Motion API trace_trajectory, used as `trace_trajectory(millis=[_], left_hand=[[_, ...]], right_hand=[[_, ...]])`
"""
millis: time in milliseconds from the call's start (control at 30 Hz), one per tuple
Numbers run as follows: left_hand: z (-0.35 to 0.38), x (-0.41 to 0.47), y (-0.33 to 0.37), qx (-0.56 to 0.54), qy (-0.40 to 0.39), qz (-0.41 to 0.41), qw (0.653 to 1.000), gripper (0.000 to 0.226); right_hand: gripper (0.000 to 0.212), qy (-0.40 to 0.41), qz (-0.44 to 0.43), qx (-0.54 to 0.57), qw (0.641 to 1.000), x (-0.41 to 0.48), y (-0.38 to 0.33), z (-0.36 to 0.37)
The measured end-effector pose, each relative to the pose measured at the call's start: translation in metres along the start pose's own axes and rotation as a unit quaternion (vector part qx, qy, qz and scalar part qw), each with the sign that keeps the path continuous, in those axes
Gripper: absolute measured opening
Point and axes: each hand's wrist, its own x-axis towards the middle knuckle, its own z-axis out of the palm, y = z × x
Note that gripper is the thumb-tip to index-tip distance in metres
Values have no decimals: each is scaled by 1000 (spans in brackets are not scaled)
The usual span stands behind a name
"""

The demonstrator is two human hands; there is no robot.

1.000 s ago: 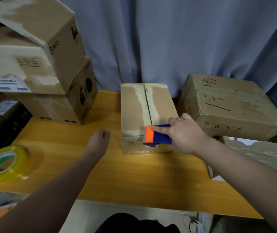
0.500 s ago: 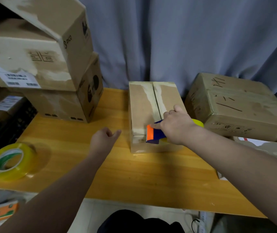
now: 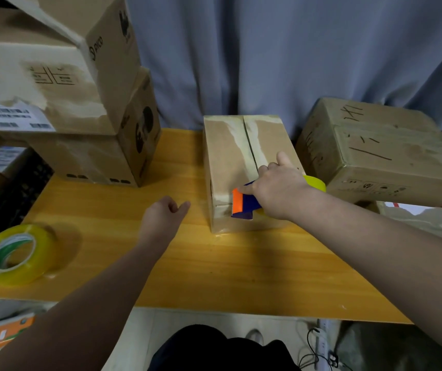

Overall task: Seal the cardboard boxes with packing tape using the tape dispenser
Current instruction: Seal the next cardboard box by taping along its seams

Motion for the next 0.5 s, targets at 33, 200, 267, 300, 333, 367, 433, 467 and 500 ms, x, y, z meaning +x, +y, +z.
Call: trace_trajectory(millis=[33,200,267,300,333,367,433,467,500], left_hand=[[0,1,0,-2,1,2,1000,39],[4,7,-6,6,-23,1,1000,38],[11,8,-10,14,-55,-16,998,41],[17,8,-10,20,-76,-22,997,43],[23,7,-10,21,-97,-29,995,46],[29,7,-9,15,-115,-40,992,48],[39,6,-3,-1,-132,-71,989,48],[43,5,0,-18,-138,-91,986,47],[47,6,1,-41,-144,-111,982,47]], right_hand=[[45,-3,2,-2,1000,1,-2,-1],[46,-22,16,0,1000,4,-6,-4],[47,-23,19,1,1000,5,-6,-4],[47,-24,19,2,1000,6,-6,-4],[47,-25,17,5,1000,6,-6,-4],[47,-25,16,7,1000,6,-6,-4],[46,-22,17,14,1000,6,-7,-2],[46,-19,19,17,999,5,-7,-1],[46,-17,21,20,999,3,-8,0]])
